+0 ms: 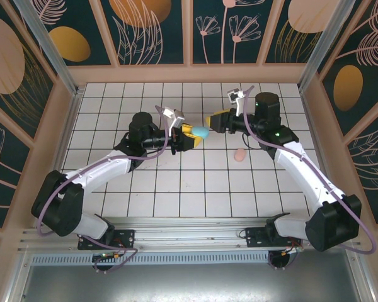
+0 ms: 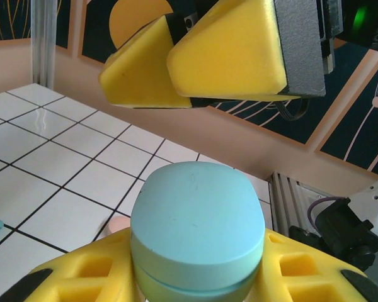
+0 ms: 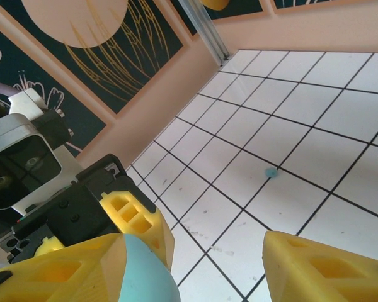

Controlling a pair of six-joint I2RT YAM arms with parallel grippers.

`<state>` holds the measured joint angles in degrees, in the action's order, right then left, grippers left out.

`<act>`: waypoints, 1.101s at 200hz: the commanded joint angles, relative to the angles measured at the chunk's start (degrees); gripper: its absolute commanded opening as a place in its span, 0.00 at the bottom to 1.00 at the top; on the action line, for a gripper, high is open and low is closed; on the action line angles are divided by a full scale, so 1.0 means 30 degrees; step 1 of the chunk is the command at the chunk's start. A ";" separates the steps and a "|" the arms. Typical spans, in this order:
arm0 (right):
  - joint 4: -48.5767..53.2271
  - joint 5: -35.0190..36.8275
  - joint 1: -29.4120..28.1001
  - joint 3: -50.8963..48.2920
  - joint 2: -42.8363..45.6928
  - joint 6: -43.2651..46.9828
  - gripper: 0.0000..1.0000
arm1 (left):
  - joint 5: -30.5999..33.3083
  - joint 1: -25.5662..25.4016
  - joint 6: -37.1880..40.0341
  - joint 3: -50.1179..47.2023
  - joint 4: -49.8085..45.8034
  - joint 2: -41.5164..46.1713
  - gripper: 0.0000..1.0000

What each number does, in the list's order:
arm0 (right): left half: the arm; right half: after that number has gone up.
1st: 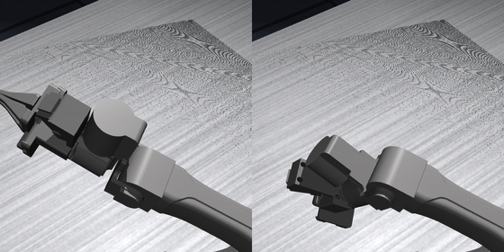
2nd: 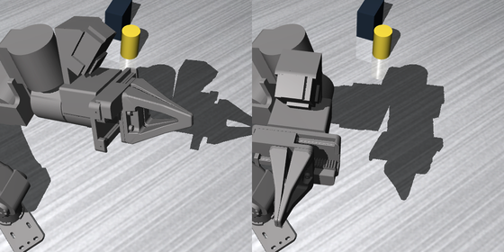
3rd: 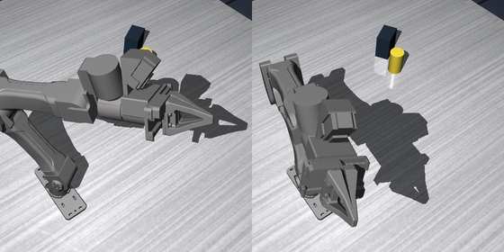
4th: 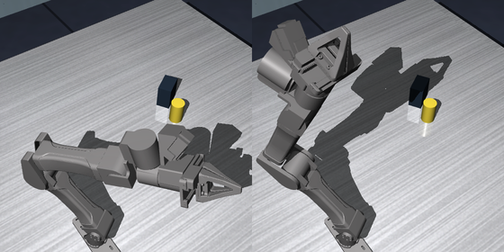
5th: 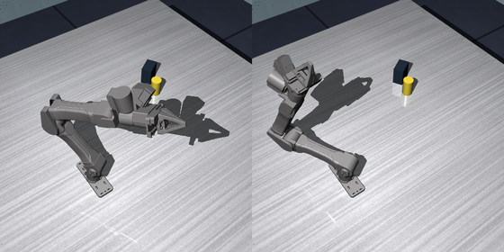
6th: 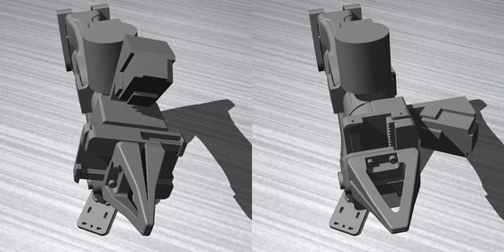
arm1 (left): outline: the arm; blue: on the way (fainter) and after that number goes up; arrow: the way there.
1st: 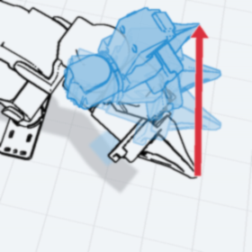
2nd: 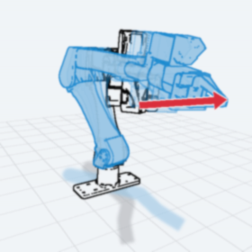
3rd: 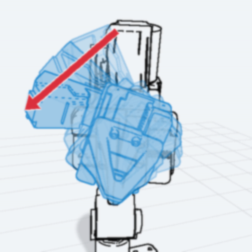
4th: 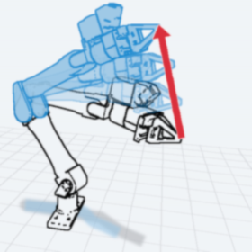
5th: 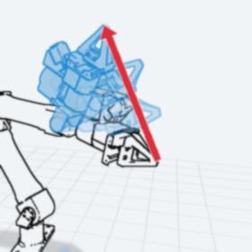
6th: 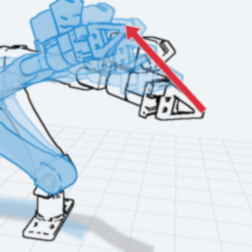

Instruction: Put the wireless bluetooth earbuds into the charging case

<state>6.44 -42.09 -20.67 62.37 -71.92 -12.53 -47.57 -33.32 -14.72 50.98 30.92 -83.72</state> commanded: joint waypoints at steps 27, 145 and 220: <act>0.1027 -0.0100 -0.0130 -0.0783 0.1651 0.2163 0.59 | -0.0622 0.0210 -0.0196 -0.0046 0.1093 -0.0075 0.00; 0.2106 0.2836 -0.2238 0.0508 -0.0478 0.4978 0.56 | -0.0973 0.0289 -0.0235 -0.0117 0.0975 0.0787 0.00; 0.1128 0.3199 -0.1364 0.0573 0.0113 0.3637 0.57 | -0.0511 0.0289 0.0379 -0.0326 0.0203 0.1097 0.00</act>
<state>10.59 -37.21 -26.44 62.98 -72.69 -0.60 -46.04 -31.83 -15.33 49.80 29.76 -83.40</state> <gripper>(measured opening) 0.561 0.355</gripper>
